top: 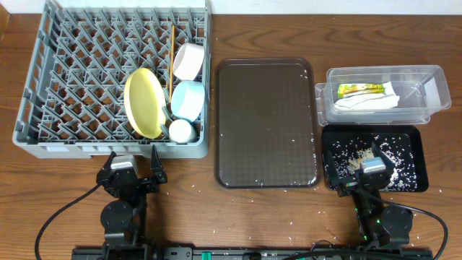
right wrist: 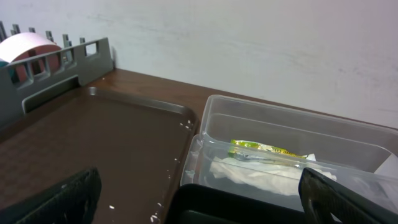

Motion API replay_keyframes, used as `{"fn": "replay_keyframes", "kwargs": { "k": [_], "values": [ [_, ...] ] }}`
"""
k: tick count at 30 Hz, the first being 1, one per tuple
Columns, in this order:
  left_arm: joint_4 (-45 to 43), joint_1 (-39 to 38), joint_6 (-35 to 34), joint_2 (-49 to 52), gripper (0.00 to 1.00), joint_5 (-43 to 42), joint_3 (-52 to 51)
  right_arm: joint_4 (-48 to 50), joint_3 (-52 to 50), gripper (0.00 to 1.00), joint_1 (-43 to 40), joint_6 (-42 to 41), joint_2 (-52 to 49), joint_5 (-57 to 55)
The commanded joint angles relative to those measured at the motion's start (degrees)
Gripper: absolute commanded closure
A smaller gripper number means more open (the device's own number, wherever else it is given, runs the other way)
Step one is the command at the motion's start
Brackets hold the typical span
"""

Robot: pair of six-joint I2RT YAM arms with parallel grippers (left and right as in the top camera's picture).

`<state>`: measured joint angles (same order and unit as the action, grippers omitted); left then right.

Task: Sort waste into correct bins and load items into the dishwasher

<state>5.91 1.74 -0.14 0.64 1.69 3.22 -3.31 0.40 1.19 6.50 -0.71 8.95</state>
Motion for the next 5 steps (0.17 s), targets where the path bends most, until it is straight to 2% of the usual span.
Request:
{"fn": "replay_keyframes", "kwargs": {
  "k": [1,5],
  "values": [
    [0.6,0.2,0.3,-0.2,0.05,0.7,-1.8,-0.3,-0.1,0.01,0.8,-0.5,0.3,-0.6],
    [0.6,0.2,0.3,-0.2,0.05,0.7,-1.8,-0.3,-0.1,0.01,0.8,-0.5,0.3,-0.6]
  ]
}}
